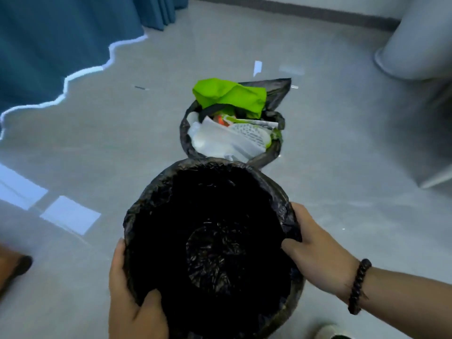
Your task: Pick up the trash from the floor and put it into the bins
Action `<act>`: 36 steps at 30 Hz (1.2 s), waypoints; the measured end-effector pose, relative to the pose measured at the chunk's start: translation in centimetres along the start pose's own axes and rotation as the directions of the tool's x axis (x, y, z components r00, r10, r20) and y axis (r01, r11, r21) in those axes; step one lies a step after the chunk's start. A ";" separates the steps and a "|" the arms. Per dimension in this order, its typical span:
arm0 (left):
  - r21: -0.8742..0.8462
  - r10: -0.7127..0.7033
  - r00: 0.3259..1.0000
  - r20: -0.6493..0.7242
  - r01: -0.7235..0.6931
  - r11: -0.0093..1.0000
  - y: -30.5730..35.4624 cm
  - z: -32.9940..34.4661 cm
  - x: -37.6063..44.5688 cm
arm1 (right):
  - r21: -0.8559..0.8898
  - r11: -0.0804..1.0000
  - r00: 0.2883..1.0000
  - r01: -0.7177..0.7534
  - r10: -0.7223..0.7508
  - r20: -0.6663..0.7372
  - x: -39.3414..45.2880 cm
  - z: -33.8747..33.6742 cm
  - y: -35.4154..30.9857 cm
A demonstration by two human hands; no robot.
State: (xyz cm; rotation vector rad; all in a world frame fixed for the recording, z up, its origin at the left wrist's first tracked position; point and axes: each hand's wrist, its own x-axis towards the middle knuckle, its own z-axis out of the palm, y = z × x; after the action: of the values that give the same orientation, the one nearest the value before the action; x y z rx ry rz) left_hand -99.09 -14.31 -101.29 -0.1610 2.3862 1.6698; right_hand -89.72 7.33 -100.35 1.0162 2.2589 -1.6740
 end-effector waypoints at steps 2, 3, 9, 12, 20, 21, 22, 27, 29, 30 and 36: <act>-0.070 -0.031 0.999 0.022 0.032 0.997 0.6 2.5 -1.4 | -0.031 0.999 0.996 -0.016 0.014 -0.089 -1.5 -1.4 1.8; -0.090 -0.042 0.998 0.040 0.045 0.995 0.9 3.6 -2.0 | -0.047 0.999 0.988 -0.023 0.015 -0.151 -2.1 -2.2 2.6; 0.030 0.033 0.938 0.344 -0.046 0.999 3.4 11.7 -2.3 | -0.020 0.992 0.883 -0.129 0.105 -0.457 -2.9 -8.9 6.7; 0.055 0.067 0.874 0.482 -0.106 0.993 5.1 16.1 -1.8 | -0.002 0.981 0.819 -0.191 0.159 -0.551 -1.7 -12.7 8.1; 0.160 0.080 0.861 0.502 -0.184 0.970 9.8 26.9 -0.7 | 0.002 0.967 0.761 -0.255 0.202 -0.617 3.5 -22.1 7.5; 0.175 0.075 0.865 0.495 -0.184 0.967 10.2 27.7 -0.7 | -0.008 0.966 0.760 -0.258 0.198 -0.619 4.2 -22.9 7.5; 0.201 0.069 0.871 0.486 -0.188 0.961 10.7 28.9 -0.8 | -0.007 0.965 0.757 -0.262 0.201 -0.621 4.8 -24.1 7.5; 0.475 -0.013 0.901 0.433 -0.216 0.853 12.9 33.3 -0.4 | -0.038 0.932 0.770 -0.360 0.274 -0.577 6.1 -27.8 7.3; 0.539 -0.046 0.897 0.439 -0.222 0.812 14.4 34.2 -0.4 | -0.069 0.892 0.765 -0.446 0.340 -0.546 5.8 -29.2 7.1; 0.563 -0.075 0.892 0.447 -0.215 0.798 15.2 34.4 -0.5 | -0.078 0.868 0.759 -0.491 0.382 -0.527 5.4 -29.7 6.7; 0.696 -0.332 0.894 0.302 0.032 0.717 19.6 33.5 -0.6 | -0.075 0.835 0.745 -0.545 0.442 -0.499 0.8 -29.9 2.5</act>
State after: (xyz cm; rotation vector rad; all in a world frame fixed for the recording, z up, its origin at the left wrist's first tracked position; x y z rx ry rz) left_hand -98.75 23.84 -94.27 0.0705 2.3645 0.5686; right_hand -80.94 34.75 -91.76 1.9166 2.0606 -1.0055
